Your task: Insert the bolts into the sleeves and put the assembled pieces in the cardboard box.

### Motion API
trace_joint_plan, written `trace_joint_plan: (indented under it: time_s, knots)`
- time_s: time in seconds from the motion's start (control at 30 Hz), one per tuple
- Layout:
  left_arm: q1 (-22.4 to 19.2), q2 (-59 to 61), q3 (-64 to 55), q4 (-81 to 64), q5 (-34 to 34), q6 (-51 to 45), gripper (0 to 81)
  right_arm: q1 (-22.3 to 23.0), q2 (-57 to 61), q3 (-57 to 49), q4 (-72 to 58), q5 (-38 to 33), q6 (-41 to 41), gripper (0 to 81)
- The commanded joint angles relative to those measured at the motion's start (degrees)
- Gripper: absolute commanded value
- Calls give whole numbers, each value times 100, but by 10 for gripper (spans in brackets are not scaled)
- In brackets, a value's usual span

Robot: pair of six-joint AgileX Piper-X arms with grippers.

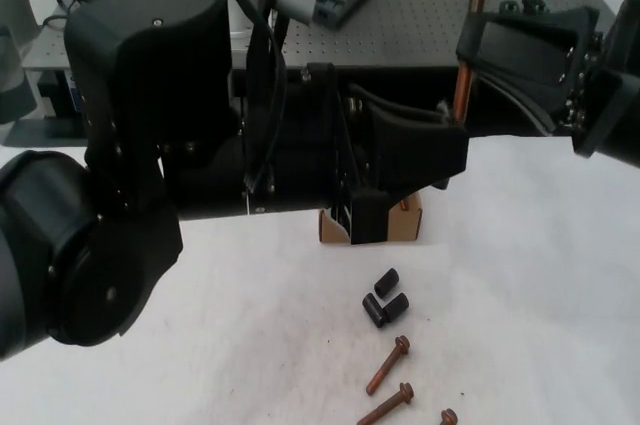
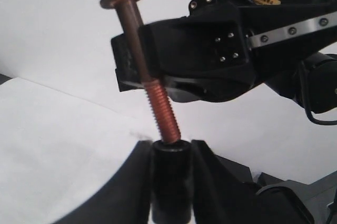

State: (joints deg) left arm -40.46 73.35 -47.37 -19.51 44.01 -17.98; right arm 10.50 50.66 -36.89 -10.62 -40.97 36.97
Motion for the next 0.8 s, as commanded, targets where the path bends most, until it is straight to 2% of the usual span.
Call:
trace_joint_plan:
  time_s: [0.0,0.47,0.53,0.6,0.67,0.77]
  knots:
    - [-3,-52,-27,-155,21,-98,6,33,-33,-10,-41,-239,-130,14]
    - [-3,-52,-27,-250,-524,-261,6,33,-33,-10,275,-395,-495,11]
    - [-3,-52,-27,-250,-524,-261,6,33,-33,-10,277,-514,-628,95]
    - [-3,-52,-27,-250,-524,-191,6,33,-33,-10,277,-653,-796,251]
    - [-3,-52,-27,-250,-524,7,6,33,-33,-10,277,-665,-888,367]
    - [-3,-52,-27,-269,-592,214,6,33,-50,-10,277,-665,-1042,372]
